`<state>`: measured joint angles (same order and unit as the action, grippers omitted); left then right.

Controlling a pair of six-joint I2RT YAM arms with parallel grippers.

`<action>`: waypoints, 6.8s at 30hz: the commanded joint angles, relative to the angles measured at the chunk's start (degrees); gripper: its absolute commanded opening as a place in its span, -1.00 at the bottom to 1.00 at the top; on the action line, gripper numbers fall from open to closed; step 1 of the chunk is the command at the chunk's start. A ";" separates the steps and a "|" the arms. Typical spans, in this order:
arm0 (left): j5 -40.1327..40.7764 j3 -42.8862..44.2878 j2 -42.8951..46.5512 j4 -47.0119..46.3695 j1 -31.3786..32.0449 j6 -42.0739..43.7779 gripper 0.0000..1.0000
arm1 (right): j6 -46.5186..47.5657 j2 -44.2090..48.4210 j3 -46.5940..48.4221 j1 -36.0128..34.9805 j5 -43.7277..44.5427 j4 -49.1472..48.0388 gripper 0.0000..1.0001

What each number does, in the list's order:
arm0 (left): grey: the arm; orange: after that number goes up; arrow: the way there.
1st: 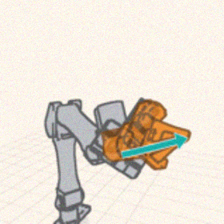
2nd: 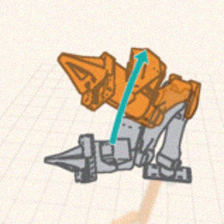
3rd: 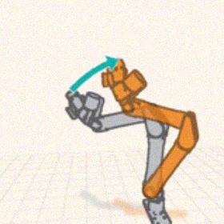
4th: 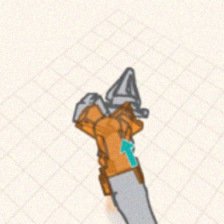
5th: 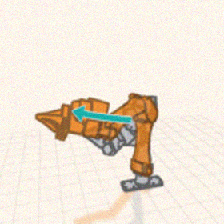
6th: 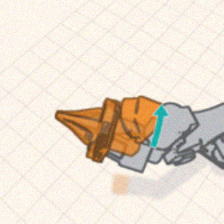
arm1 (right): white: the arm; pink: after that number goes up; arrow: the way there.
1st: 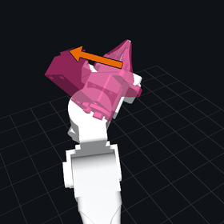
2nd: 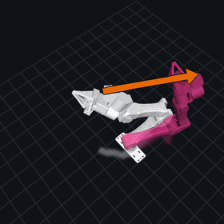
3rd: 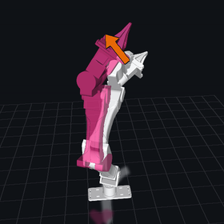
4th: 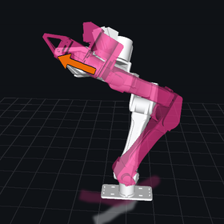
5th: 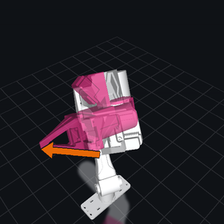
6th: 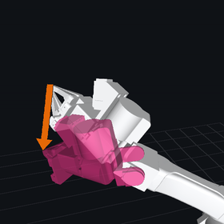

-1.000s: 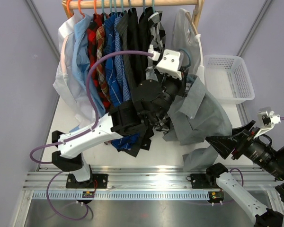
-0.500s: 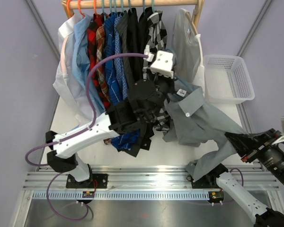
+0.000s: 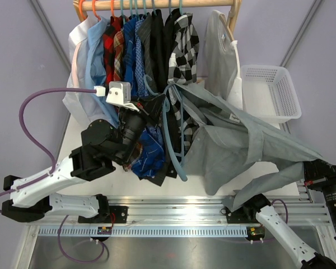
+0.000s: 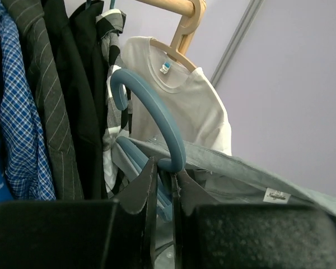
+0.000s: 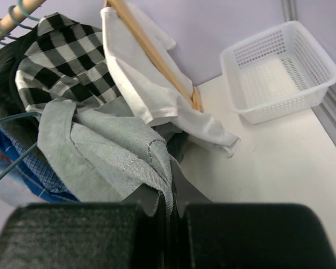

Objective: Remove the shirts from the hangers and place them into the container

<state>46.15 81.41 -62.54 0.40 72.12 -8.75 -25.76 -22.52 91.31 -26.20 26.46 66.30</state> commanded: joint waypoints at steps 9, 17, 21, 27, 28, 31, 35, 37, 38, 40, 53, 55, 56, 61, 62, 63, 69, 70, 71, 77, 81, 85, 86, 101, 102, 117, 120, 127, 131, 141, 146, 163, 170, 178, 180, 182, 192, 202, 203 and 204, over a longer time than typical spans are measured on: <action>-17.04 0.42 0.67 14.08 -0.67 -21.46 -1.00 | -2.45 -6.92 -11.83 0.18 -6.24 -8.64 -1.00; -31.21 -3.71 3.04 16.47 7.15 -33.95 -1.00 | -1.75 -8.59 -17.30 0.18 -6.16 -12.33 -1.00; -33.41 -1.52 3.04 22.08 9.17 -35.81 -1.00 | -2.63 -12.44 -19.32 0.18 -3.26 -11.46 -1.00; -18.49 0.59 3.83 33.77 13.22 -35.19 -1.00 | -4.30 -22.64 -20.38 0.09 -1.41 -6.81 0.01; -15.16 0.42 4.09 34.22 13.31 -34.67 -1.00 | -4.21 -23.78 -20.12 0.09 -2.71 -6.28 0.11; -8.74 0.33 3.75 35.89 13.31 -32.65 -1.00 | -2.99 -23.80 -19.94 0.09 -6.14 -7.41 0.45; -1.34 1.82 -1.15 36.86 13.40 -27.22 -1.00 | -0.45 -18.53 -15.31 0.01 -9.05 -10.84 0.63; 3.67 2.70 -3.80 37.12 13.40 -25.71 -1.00 | 0.70 -17.47 -11.78 0.09 -11.58 -9.27 0.66; 4.73 3.92 -5.47 36.86 13.40 -23.61 -1.00 | 2.28 -17.47 -8.20 0.09 -13.26 -8.57 0.66; 8.49 5.33 -10.56 36.77 13.31 -20.88 -1.00 | 4.04 -18.08 -5.10 0.09 -21.13 -6.98 0.66; 6.32 24.67 -30.79 35.64 10.06 -12.08 -1.00 | 7.56 -19.05 -1.31 0.18 -39.29 1.72 0.60; 5.62 27.99 -33.07 35.37 9.45 -10.59 -1.00 | 8.00 -19.14 -2.09 0.18 -40.51 3.21 0.58; 5.62 29.15 -34.04 35.28 9.01 -9.97 -1.00 | 8.00 -19.22 -2.27 0.18 -41.22 3.57 0.58; 4.13 36.43 -40.01 34.05 6.55 -6.89 -1.00 | 8.70 -18.61 -2.19 0.18 -41.84 6.20 0.57; 3.60 37.41 -41.76 34.14 5.50 -6.89 -1.00 | 8.88 -18.52 -1.93 0.27 -41.66 6.64 0.57; 2.81 38.20 -42.74 34.05 5.06 -6.80 -1.00 | 9.06 -18.43 -1.66 0.18 -41.40 7.95 0.57; 1.49 46.20 -49.68 35.98 2.68 -5.31 -1.00 | 9.15 -17.91 -1.66 0.18 -40.96 9.37 0.52; 1.40 46.82 -50.21 36.24 2.42 -5.31 -1.00 | 9.15 -17.73 -1.92 0.18 -40.96 9.37 0.50; 1.31 47.17 -50.22 36.25 2.33 -5.31 -1.00 | 9.06 -17.64 -2.18 0.27 -40.96 9.46 0.48; 1.05 45.95 -47.06 35.19 2.24 -4.96 -1.00 | 9.32 -17.20 -4.38 0.27 -39.47 9.72 0.25; -0.36 42.26 -42.84 32.74 2.24 -5.13 -1.00 | 8.97 -16.76 -6.31 0.18 -39.47 8.41 0.23; -2.82 40.59 -40.64 32.47 2.24 -6.19 -1.00 | 8.88 -16.59 -7.54 0.27 -39.38 7.53 0.09; -3.17 40.41 -40.12 32.55 2.24 -6.36 -1.00 | 8.88 -16.59 -7.55 0.18 -39.12 7.44 -0.09; -6.71 30.42 -33.10 34.85 4.34 -10.49 0.73 | 10.82 -15.88 2.72 0.18 -29.65 10.50 -1.00; -5.47 25.61 -31.52 33.27 4.78 -10.84 0.91 | 11.25 -15.97 6.48 0.27 -28.75 10.95 -1.00; 11.94 -2.13 -2.06 33.86 11.46 -22.27 0.98 | 9.41 -17.81 9.25 0.27 -23.74 0.07 -1.00; 12.21 -3.97 -1.27 35.28 12.61 -24.29 0.98 | 9.85 -19.48 7.58 0.27 -21.80 -5.29 -1.00; 13.17 -7.48 1.80 39.49 14.72 -29.12 0.98 | 13.45 -31.78 11.17 0.18 -19.51 -14.97 -1.00; 13.61 -9.95 4.44 40.20 15.51 -30.79 0.98 | 15.56 -40.13 16.61 0.18 -17.85 -17.34 -1.00; 13.18 -14.43 8.40 38.27 16.30 -31.59 0.98 | 18.55 -63.75 37.00 0.01 -14.07 -18.67 -1.00; 13.35 -16.37 10.51 37.83 16.48 -32.20 0.98 | 20.31 -71.24 48.49 0.09 -12.05 -17.44 -1.00; 13.44 -16.63 11.13 37.66 16.65 -32.38 0.98 | 13.10 -62.38 23.67 -0.44 -7.13 -16.47 -1.00; 13.44 -15.66 9.81 37.48 16.65 -31.85 0.98 | 13.37 -56.77 20.42 -0.61 -7.47 -16.64 0.99; 14.49 -15.93 10.16 38.44 16.65 -32.56 0.98 | 8.89 -34.27 3.74 -1.58 -15.54 -16.13 0.99; 14.84 -16.02 10.07 38.53 16.65 -32.47 0.98 | 8.18 -29.61 -0.67 -1.58 -17.13 -15.15 0.99; 15.02 -15.93 9.90 38.36 16.65 -32.12 0.98 | 7.66 -26.10 -6.74 -1.58 -19.07 -14.45 0.99; 14.32 -15.31 7.70 37.83 16.65 -32.11 0.98 | -3.14 -25.28 -27.83 -1.58 -9.17 -11.02 0.99; 12.91 -15.93 8.49 40.64 16.57 -35.80 0.98 | -12.47 -43.20 -45.15 -1.93 -13.35 -31.47 0.99; 13.00 -16.01 8.66 40.90 16.65 -35.98 0.98 | -12.56 -46.52 -45.51 -2.02 -13.45 -32.28 0.99; 12.91 -16.02 8.67 40.99 16.65 -36.24 0.98 | -12.82 -48.12 -45.86 -2.19 -12.58 -32.99 0.99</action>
<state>58.02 64.36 -54.81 41.52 88.51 -42.19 -35.79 -67.20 45.98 -27.64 14.26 41.89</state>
